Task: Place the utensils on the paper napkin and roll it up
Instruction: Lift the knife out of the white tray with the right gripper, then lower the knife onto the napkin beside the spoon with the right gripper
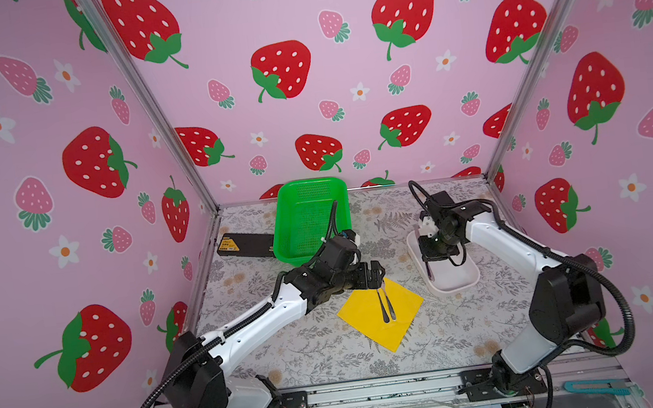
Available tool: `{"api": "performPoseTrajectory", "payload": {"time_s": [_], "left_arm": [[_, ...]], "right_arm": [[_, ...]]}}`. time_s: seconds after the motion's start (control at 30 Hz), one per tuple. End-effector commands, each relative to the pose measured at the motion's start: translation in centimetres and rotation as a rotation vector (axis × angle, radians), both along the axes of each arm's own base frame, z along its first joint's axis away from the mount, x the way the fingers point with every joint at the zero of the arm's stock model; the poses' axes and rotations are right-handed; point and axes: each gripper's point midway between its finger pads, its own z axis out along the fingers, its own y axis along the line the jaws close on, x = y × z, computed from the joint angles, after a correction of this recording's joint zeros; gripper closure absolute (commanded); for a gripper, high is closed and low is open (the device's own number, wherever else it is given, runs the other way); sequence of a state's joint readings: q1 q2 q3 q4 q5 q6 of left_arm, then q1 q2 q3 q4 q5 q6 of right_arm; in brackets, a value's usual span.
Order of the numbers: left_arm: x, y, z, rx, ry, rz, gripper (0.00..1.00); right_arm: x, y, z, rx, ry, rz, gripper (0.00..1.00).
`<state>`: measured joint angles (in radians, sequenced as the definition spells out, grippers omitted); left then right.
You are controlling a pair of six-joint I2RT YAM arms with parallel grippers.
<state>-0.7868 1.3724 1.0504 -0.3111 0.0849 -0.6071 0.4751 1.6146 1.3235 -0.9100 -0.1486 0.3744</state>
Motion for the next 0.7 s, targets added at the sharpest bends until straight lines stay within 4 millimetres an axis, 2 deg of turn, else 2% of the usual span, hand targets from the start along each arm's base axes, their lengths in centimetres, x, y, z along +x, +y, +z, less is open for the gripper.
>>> {"api": "performPoseTrajectory", "payload": {"time_s": [0.0, 0.27, 0.5, 0.67], "left_arm": [[0.0, 1.6, 0.1, 0.003, -0.014, 0.067, 0.01], [-1.6, 4.6, -1.5, 0.02, 0.009, 0.12, 0.01], [-1.7, 6.5, -1.7, 0.016, 0.01, 0.139, 0.01], [-1.7, 7.7, -1.7, 0.013, 0.01, 0.152, 0.01]], "right_arm": [[-2.3, 3.2, -0.5, 0.05, 0.041, 0.018, 0.9], [-5.7, 10.2, -3.8, 0.121, 0.115, 0.089, 0.9], [-7.0, 12.9, -7.2, 0.098, 0.178, 0.088, 0.9], [-7.3, 14.1, -8.2, 0.111, 0.199, 0.069, 0.9]]}}
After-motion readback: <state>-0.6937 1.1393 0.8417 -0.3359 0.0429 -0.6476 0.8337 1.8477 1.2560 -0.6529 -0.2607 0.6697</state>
